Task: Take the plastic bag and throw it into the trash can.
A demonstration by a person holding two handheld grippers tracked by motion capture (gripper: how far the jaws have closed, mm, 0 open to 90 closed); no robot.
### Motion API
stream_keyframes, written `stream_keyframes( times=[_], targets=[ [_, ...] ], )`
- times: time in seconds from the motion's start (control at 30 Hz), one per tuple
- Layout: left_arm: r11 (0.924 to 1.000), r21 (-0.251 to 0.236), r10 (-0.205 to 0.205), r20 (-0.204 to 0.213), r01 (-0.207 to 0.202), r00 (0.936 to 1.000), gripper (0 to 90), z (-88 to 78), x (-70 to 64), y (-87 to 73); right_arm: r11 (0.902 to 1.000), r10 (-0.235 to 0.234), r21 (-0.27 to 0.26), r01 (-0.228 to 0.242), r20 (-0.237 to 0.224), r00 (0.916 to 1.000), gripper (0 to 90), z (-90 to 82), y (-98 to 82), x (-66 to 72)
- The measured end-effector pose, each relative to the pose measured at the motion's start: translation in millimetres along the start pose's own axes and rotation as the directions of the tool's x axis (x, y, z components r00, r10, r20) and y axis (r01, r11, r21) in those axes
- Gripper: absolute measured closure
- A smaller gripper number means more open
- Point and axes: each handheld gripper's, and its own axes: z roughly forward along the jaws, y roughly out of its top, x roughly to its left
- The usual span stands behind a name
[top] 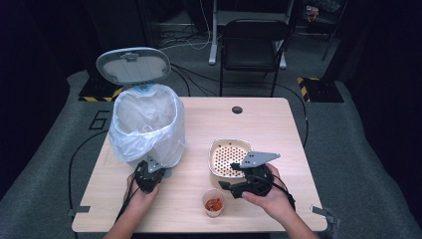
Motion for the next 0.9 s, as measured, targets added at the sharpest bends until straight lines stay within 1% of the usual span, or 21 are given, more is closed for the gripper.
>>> stream_keyframes(
  times=[0.03,0.13,0.17,0.2,0.23,0.33,0.37,0.4,0.43,0.5,0.53,0.57,0.6,0.63,0.67,0.7,0.77,0.8,0.83,0.87,0.9],
  targets=[
    [0.9998,-0.013,-0.012,0.000,0.012,0.9999,90.0,0.8,-0.7,-0.1,1.0000,-0.008,0.001,0.008,-0.006,0.9999,26.7,0.4,-1.0,1.8],
    [0.9998,-0.013,-0.015,0.000,0.015,0.9999,90.0,0.9,-1.0,-0.2,0.9999,-0.015,0.003,0.015,-0.027,0.9995,23.6,2.4,-6.3,10.6],
    [1.0000,-0.004,-0.005,0.000,0.005,1.0000,90.0,0.3,-0.3,-0.1,0.9996,-0.027,0.006,0.027,-0.033,0.9991,23.0,2.9,-7.7,11.7],
    [0.9997,-0.007,-0.022,0.002,0.022,0.9998,90.0,0.6,-1.4,-0.4,0.9996,-0.025,0.009,0.025,-0.039,0.9989,22.4,4.0,-9.4,14.3],
    [0.9995,-0.010,-0.031,0.001,0.031,0.9995,90.0,0.8,-2.1,-0.6,0.9994,-0.030,0.014,0.031,-0.047,0.9984,22.2,5.2,-10.9,16.2],
    [0.9997,-0.007,-0.023,-0.001,0.023,0.9997,90.0,0.5,-1.9,-0.6,0.9989,-0.044,0.017,0.045,-0.047,0.9980,21.1,5.9,-15.0,23.2],
    [0.9996,-0.010,-0.026,-0.005,0.026,0.9996,90.0,0.6,-2.0,-0.5,0.9991,-0.039,0.016,0.040,-0.055,0.9977,20.5,6.5,-16.5,24.4],
    [0.9999,0.000,-0.011,-0.001,0.011,0.9999,90.0,0.0,-1.2,-0.3,0.9992,-0.034,0.021,0.035,-0.072,0.9968,19.2,8.5,-19.5,26.0],
    [1.0000,0.010,0.001,-0.001,-0.001,1.0000,90.0,-0.6,-0.4,-0.2,0.9987,-0.040,0.028,0.042,-0.073,0.9965,18.0,10.9,-22.2,27.2],
    [1.0000,0.001,-0.006,0.006,0.006,1.0000,90.0,-0.3,-1.0,-0.2,0.9985,-0.036,0.039,0.039,-0.061,0.9975,16.9,15.6,-27.9,29.7],
    [0.9999,0.011,-0.003,0.010,0.003,0.9999,90.0,-1.0,-0.9,0.1,0.9982,-0.040,0.043,0.042,-0.060,0.9974,16.6,19.6,-31.9,30.3],
    [1.0000,0.001,-0.006,0.006,0.006,1.0000,90.0,-0.3,-1.2,-0.3,0.9980,-0.030,0.054,0.033,-0.061,0.9977,16.5,22.6,-35.1,31.5],
    [0.9999,0.011,-0.003,0.009,0.003,1.0000,90.0,-0.9,-0.9,0.1,0.9977,-0.028,0.060,0.032,-0.059,0.9978,16.5,25.7,-37.9,32.3],
    [0.9999,0.010,0.000,0.007,0.000,1.0000,90.0,-1.0,-0.7,0.1,0.9974,-0.029,0.065,0.033,-0.062,0.9977,16.5,27.7,-39.6,32.5],
    [0.9998,0.010,0.018,0.000,-0.018,0.9998,90.0,-1.1,0.5,0.5,0.9973,-0.023,0.068,0.027,-0.061,0.9979,16.5,30.8,-41.9,33.1],
    [1.0000,0.008,-0.003,0.008,0.002,1.0000,90.0,-0.8,-0.8,-0.1,0.9968,-0.030,0.072,0.034,-0.064,0.9975,16.5,32.5,-42.9,32.8],
    [0.9999,0.009,-0.004,0.010,0.004,0.9999,90.0,-0.9,-0.8,0.0,0.9957,-0.037,0.083,0.042,-0.060,0.9975,16.4,36.9,-45.3,33.3],
    [1.0000,0.002,-0.003,0.005,0.003,1.0000,90.0,-0.3,-0.7,-0.2,0.9947,-0.046,0.089,0.050,-0.056,0.9974,16.1,39.7,-46.3,33.1],
    [1.0000,0.007,0.001,0.001,-0.001,1.0000,90.0,-0.6,-0.3,-0.2,0.9947,-0.042,0.091,0.047,-0.056,0.9976,15.9,41.8,-47.3,33.5],
    [1.0000,0.001,-0.005,0.009,0.005,1.0000,90.0,-0.4,-0.9,-0.3,0.9946,-0.039,0.093,0.045,-0.058,0.9976,15.6,43.2,-47.8,33.8],
    [1.0000,0.006,-0.001,0.010,0.001,0.9999,90.0,-0.7,-0.8,-0.1,0.9940,-0.041,0.099,0.047,-0.057,0.9975,15.4,45.1,-48.2,34.1]
  ],
)
